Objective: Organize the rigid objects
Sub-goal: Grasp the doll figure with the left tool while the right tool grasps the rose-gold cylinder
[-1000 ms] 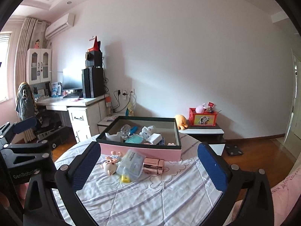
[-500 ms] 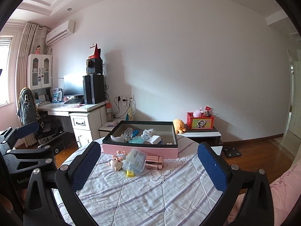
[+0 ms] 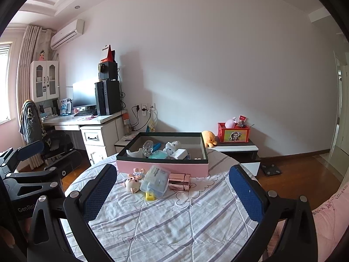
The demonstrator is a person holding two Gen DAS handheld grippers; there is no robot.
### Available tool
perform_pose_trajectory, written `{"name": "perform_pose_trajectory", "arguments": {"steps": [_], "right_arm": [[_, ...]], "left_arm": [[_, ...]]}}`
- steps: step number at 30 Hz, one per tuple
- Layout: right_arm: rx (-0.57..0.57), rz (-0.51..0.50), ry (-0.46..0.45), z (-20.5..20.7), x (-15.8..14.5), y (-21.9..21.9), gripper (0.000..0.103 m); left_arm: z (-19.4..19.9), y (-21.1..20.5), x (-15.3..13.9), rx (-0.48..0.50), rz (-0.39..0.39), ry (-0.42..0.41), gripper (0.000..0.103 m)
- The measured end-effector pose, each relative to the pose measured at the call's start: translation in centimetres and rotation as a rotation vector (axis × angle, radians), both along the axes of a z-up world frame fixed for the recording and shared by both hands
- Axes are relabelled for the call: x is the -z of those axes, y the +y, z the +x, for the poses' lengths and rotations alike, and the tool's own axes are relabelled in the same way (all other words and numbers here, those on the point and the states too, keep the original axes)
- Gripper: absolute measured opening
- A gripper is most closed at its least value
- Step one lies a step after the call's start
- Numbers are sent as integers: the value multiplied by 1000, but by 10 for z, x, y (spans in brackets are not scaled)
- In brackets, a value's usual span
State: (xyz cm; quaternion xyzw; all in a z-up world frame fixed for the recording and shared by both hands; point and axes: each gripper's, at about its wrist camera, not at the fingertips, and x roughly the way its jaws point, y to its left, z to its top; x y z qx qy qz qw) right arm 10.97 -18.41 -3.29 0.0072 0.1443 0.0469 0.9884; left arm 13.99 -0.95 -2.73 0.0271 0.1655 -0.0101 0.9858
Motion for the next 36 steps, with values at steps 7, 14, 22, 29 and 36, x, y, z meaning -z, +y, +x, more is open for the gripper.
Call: {"name": "perform_pose_trajectory", "arguments": {"steps": [7,14,22,29,36], "right_arm": [[9,7,70,25,22,-7,103],[38,36,200,64,56,-23,103],[47,72,331,107,86,-39,103],[42,66,408,143,99,-42,103],[19,55,468,187,104,-36,103]], "left_arm": [[35,15,31,-14,-37,117,103],[80,19,72,-13,-79,281,103],[143,-4,106,10,-5,420,103],[197,-21,125,-14,85,521,103],[219,-27,142,46,77,584,90]]}}
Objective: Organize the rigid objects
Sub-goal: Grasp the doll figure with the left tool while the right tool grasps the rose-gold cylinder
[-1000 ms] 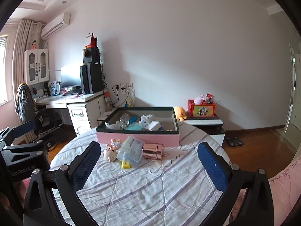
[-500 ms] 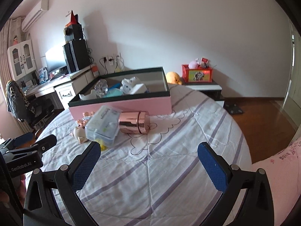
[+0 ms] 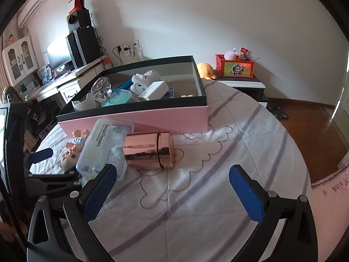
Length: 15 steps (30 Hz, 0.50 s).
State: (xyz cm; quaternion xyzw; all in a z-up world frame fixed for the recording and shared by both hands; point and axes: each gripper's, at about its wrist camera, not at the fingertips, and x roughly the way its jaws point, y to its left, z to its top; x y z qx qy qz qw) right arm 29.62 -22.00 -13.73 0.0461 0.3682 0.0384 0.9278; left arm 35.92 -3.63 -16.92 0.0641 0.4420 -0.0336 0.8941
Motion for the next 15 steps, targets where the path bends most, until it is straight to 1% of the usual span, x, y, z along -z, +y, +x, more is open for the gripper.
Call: {"name": "perform_pose_trajectory", "arguments": {"steps": [1,2,3,4,7,9,12,15], "right_arm": [[-4,-4,12,5,2,2,103],[-8,-7,27,11,4,4,103],[-12,-7,41,17,6,5,103],[-19,1,53,21,8,7,103],[-13,20,62,29,10,8,103],[12,15,71,33,10,7,103],[23,48,93,39,13,2,103],[28,25,94,43,13,4,102]], "left_arm": [[1,1,0,14,-23,2,80],[2,1,0,35,-54,6,73],[1,1,-1,48,-71,4,61],[0,0,-2,52,-69,-3,59],[-3,0,-4,53,-76,-8,59],[-8,4,-6,41,-85,-15,59],[-16,11,-9,14,-79,-28,59],[-20,17,-10,1,-85,-31,59]]}}
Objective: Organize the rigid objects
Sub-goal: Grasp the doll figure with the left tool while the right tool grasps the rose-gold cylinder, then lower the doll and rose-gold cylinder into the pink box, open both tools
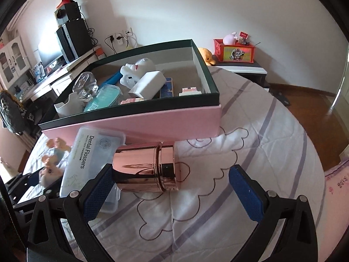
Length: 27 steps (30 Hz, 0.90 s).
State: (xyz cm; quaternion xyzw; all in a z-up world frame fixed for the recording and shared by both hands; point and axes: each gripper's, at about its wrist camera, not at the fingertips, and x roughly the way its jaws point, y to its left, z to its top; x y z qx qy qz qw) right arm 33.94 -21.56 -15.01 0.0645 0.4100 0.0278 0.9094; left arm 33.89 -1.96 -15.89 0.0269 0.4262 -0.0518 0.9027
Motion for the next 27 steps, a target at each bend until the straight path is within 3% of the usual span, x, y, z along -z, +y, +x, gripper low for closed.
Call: {"name": "perform_pose_trajectory", "arguments": {"steps": [5,7,9,17,27], "right_arm": [[-16,-6,14,10,-1,2,91],[-45,15,54,15,5,2,61],[-47,-12,59,16,11,6,57],[-68,14,-29,-17,-6,8,57],[-93,1,-271,-88,-75,19,57]], "left_arm": [[-6,6,-4,-5,-13,-9,59],[-7,8,-6,-8,-16,-12,59],[-9,9,-8,-8,-18,-18,59],[-28,9,-32,11,-50,-91,59],[-83,4,-103,-28,-29,-356,59]]}}
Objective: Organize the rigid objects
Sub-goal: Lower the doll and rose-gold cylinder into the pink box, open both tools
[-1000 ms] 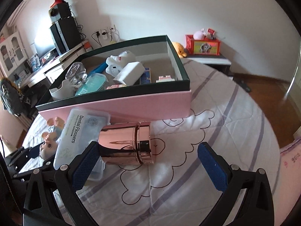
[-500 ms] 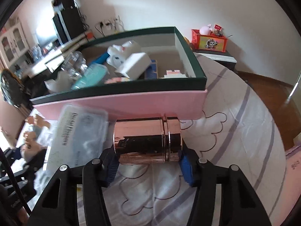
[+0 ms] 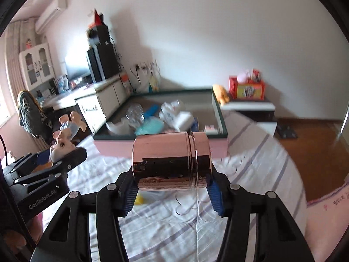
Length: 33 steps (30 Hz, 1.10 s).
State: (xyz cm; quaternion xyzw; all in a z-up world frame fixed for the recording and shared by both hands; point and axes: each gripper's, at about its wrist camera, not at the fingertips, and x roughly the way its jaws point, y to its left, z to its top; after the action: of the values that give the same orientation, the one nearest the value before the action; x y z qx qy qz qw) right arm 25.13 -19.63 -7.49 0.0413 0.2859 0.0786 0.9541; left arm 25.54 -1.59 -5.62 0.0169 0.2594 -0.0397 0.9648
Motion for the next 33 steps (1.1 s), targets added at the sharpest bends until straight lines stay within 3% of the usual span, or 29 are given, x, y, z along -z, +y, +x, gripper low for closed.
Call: {"name": "perform_pose_trajectory", "arguments": {"steps": [7,16,25,33], "right_arm": [[-24,-12,-116,-25,-36,14,57],[-53,-25,-149,-23,-47,22,57],[-59,-56,-118,48,-44,20,57],[-20,-42,43,147,-9,2,57]], "left_arm": [[-27,1,-27,-16,11,-96,59],[-14,-1,-31,-30,33,-112,59],[83,-17,-19,-42,100,-87,59],[192,-22,28,-47,113,122,59]]}}
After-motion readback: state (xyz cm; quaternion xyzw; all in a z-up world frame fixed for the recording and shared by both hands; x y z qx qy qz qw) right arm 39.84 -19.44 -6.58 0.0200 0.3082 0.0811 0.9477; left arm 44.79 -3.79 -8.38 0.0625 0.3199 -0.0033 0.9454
